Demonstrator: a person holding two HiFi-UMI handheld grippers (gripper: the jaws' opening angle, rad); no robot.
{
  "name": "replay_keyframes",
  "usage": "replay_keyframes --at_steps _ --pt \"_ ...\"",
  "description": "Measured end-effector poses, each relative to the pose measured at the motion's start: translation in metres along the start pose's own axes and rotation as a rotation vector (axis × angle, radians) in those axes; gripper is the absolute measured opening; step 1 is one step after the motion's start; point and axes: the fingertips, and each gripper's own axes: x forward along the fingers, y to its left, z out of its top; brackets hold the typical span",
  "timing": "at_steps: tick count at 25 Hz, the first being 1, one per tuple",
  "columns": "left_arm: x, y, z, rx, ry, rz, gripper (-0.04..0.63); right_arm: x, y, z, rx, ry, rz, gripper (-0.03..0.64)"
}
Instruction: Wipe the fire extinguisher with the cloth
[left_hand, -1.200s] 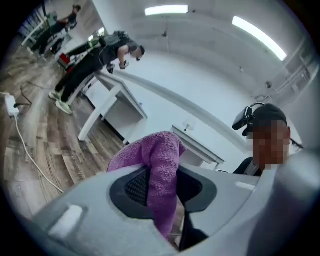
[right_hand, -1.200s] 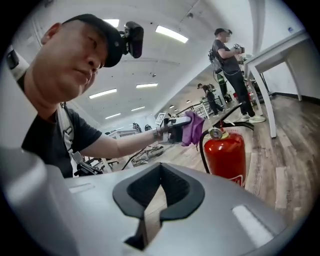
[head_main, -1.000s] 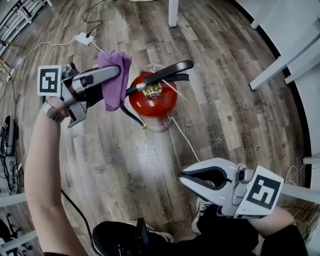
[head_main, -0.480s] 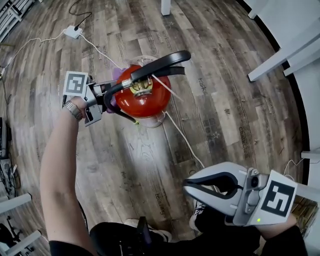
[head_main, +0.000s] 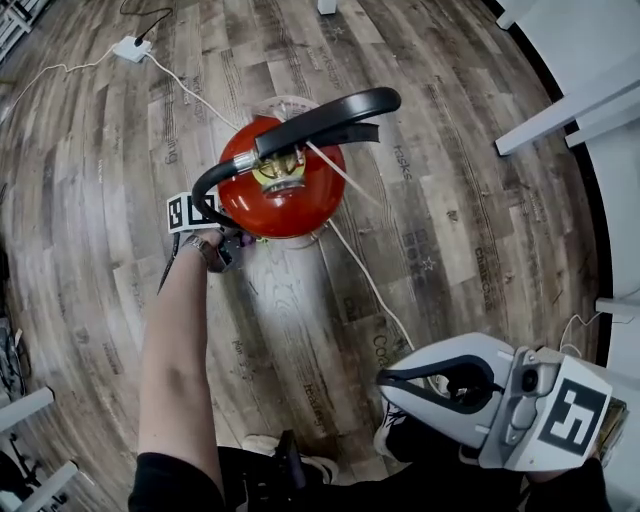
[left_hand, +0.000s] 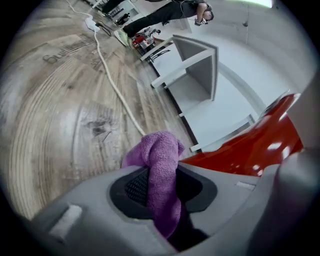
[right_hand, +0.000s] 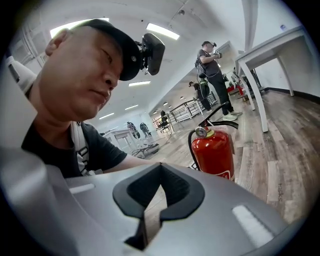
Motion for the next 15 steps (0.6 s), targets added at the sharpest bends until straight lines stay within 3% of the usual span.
replay_keyframes --at_steps 4,7,12,15 --pt "0.006 0.04 -0.026 -0.009 -0.024 0.138 0.092 0.0 -0.003 -0.006 -0.022 0.028 -0.019 0.003" --pt "0.006 0.05 -0.041 -0.001 -0.012 0.172 0.085 0.003 -0.005 -0.006 -0.016 0.033 -0.028 0.003" --pt "0.004 0.043 -0.038 -0.014 -0.028 0.137 0.087 0.009 -0.002 -0.005 -0.04 0.043 -0.031 0.003" --pt "-0.004 0.028 -0.021 -0.054 -0.113 0.033 0.094 0.011 0.002 -0.004 -0.047 0.039 -0.032 0.003"
